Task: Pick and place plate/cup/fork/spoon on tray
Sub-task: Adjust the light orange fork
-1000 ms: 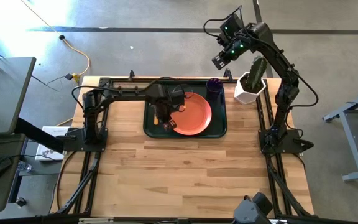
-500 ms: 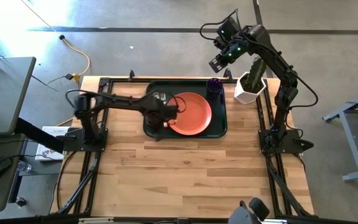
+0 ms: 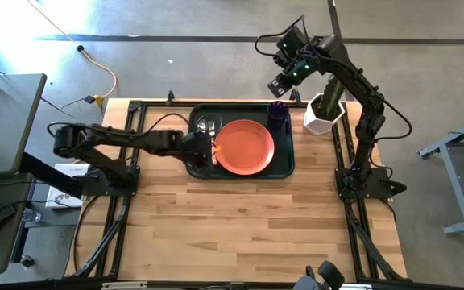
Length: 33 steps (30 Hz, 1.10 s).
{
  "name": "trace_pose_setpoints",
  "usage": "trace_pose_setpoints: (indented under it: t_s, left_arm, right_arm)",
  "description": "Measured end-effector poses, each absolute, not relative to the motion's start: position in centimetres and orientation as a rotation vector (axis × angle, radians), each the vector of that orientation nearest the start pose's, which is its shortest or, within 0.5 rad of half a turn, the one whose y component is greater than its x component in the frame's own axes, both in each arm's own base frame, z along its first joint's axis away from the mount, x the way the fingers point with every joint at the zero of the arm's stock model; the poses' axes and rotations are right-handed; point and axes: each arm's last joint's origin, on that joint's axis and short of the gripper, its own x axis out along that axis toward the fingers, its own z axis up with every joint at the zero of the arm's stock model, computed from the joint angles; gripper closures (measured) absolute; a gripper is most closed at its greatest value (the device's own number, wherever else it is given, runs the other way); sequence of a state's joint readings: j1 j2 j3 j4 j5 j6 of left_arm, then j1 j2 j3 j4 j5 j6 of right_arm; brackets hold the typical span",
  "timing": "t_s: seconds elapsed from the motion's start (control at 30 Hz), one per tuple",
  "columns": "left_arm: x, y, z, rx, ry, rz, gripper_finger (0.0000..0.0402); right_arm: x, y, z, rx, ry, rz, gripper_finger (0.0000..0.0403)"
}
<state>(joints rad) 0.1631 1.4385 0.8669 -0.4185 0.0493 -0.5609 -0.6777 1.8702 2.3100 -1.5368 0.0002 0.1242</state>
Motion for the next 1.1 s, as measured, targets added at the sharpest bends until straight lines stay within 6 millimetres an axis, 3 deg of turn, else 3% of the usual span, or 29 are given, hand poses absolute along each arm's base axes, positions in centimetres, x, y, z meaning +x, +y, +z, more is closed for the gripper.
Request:
trace_pose_setpoints:
  t_s: [0.23, 0.77, 1.1]
  left_arm:
    - [27.6, 4.5, 17.1, -0.732, 0.902, 0.396, 0.0376]
    - [28.8, 5.9, 14.2, -0.787, 0.915, 0.463, 0.0376]
    - [28.8, 6.1, 13.8, -0.776, 0.928, 0.469, 0.0376]
  right_arm:
    - [26.4, -21.1, 42.8, 0.479, 1.017, -0.682, 0.0339]
    - [26.4, -21.1, 42.8, 0.478, 1.015, -0.682, 0.0339]
    - [26.4, -21.1, 42.8, 0.477, 1.015, -0.682, 0.0339]
